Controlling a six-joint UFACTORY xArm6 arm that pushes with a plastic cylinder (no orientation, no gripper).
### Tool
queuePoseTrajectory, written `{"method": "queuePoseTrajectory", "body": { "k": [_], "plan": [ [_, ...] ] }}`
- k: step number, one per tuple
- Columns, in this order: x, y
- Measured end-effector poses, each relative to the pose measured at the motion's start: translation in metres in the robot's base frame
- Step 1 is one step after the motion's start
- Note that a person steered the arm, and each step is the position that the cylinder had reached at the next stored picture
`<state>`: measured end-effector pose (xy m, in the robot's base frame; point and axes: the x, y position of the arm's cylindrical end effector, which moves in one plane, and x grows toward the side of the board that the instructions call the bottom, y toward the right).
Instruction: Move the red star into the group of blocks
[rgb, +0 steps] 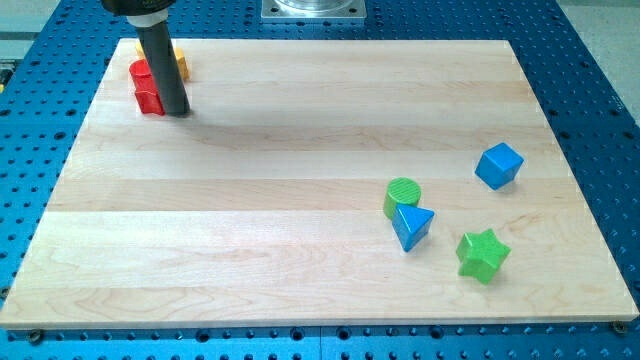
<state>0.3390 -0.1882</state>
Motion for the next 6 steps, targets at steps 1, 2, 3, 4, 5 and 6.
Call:
{"method": "queuePoseTrajectory", "body": {
  "k": [1,2,3,4,5,6],
  "plan": [
    [0.041,-0.008],
    [0.019,-0.016],
    [-0.004,-0.006],
    [-0.01,-0.013],
    [0.001,-0.016],
    [0.021,-0.004]
  ]
}}
